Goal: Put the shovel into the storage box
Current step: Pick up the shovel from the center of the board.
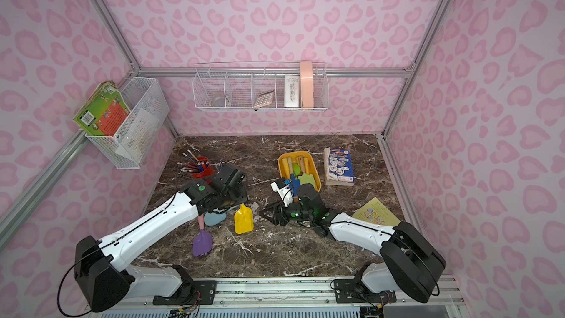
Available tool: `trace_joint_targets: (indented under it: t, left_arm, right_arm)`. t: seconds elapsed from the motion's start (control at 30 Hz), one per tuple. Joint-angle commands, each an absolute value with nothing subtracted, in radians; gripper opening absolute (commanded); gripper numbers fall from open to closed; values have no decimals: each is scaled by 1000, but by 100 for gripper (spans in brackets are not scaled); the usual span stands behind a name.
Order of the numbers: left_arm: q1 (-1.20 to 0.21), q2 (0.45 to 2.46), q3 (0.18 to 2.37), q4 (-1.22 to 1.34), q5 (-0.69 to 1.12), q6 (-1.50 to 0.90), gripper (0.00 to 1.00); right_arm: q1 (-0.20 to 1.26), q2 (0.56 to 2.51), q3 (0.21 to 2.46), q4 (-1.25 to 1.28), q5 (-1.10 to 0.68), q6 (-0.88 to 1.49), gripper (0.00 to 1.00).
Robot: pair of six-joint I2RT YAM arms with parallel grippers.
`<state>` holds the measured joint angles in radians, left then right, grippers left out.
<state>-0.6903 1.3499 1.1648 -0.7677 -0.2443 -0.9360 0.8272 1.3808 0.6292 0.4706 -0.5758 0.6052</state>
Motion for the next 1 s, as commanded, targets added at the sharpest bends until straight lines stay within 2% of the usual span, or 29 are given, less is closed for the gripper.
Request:
trace_joint_targets:
  t: [0.0,0.37,0.63,0.77,0.83,0.97]
  left_arm:
    - [-708,1374,1193,-773,-279,-947,8]
    - [-739,1396,1242,-760,-299,-966,8]
    - [-757,1360,1220,-741,-316,-1001,9]
    - [-760,1350,1211,-732,-313,-1010,9]
    - [-760,1348,1210,-728,-310,-1006,10]
    - [-761,1348,1215,-727,-307,-1000,20]
  right_arm:
    - [840,1393,641,529,-618,627,53]
    - [857,1456,665,534,-621,637,48]
    - [853,1506,688,525,-617,660,31]
    - [852,1521,706,502,-610,658,15]
    - [852,1524,716,481,-594,661,11]
    - [831,1534,729,443,-577,683,1]
